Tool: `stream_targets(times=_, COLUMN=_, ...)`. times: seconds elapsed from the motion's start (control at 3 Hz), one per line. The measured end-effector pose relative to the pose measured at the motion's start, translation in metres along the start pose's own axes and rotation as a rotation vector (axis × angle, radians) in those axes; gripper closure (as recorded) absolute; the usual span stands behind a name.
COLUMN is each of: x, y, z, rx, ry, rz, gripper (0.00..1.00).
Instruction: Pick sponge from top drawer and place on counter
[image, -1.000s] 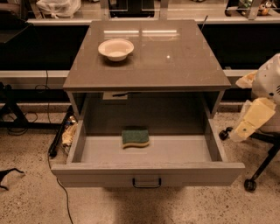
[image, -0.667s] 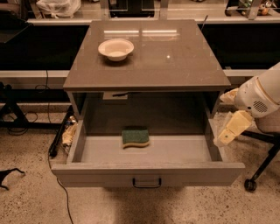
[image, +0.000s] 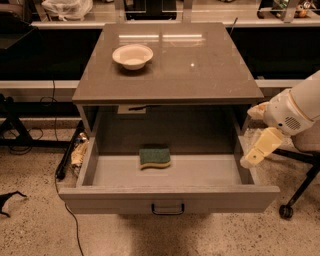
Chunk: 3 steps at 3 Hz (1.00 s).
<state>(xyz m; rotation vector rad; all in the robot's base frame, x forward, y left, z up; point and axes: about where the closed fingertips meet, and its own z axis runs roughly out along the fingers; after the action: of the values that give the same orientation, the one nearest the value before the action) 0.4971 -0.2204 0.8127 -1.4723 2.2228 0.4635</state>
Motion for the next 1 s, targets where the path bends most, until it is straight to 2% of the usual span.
stream_targets(times=0.33, x=-0.018, y=-0.007, z=0.032, rx=-0.032, ry=-0.061, rz=-0.06, gripper=0.0)
stream_targets(times=0.67, x=-0.036, y=-0.015, z=0.095, rx=-0.127, ry=-0.114, rz=-0.09, gripper=0.0)
stream_targets(times=1.0, x=-0.046, y=-0.018, z=0.133, rx=-0.163, ry=-0.154, rz=-0.095, gripper=0.0)
